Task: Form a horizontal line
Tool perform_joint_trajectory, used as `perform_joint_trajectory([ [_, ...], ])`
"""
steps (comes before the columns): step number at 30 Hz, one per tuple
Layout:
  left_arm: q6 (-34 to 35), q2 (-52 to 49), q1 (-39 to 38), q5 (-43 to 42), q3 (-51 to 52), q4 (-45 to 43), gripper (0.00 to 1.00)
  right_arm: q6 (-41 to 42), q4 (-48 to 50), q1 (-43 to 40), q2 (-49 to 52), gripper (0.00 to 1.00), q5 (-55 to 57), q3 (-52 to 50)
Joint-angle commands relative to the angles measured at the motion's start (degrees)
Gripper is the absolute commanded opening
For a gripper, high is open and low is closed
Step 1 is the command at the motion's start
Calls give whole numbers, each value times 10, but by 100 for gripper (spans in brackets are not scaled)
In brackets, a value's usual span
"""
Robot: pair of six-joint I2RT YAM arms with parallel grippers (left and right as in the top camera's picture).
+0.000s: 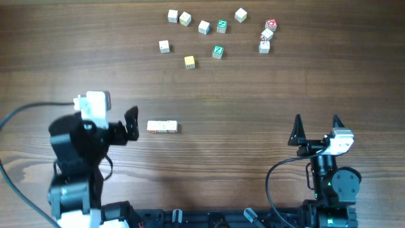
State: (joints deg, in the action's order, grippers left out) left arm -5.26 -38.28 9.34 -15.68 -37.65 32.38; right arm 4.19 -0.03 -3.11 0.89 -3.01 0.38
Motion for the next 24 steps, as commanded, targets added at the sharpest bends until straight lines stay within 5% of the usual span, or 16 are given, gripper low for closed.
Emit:
perform_joint_trajectory([
  [1, -2, 127, -3, 3, 90, 2, 100, -10, 1, -3, -6, 100, -9, -1],
  [6, -2, 295, -3, 3, 171, 98, 100, -10, 1, -3, -6, 100, -9, -1],
  [12, -3, 327, -3, 3, 175, 252, 100, -10, 1, -3, -6, 100, -9, -1],
  [24, -2, 330, -3, 8, 181, 254, 100, -10, 1, -3, -6, 100, -9, -1],
])
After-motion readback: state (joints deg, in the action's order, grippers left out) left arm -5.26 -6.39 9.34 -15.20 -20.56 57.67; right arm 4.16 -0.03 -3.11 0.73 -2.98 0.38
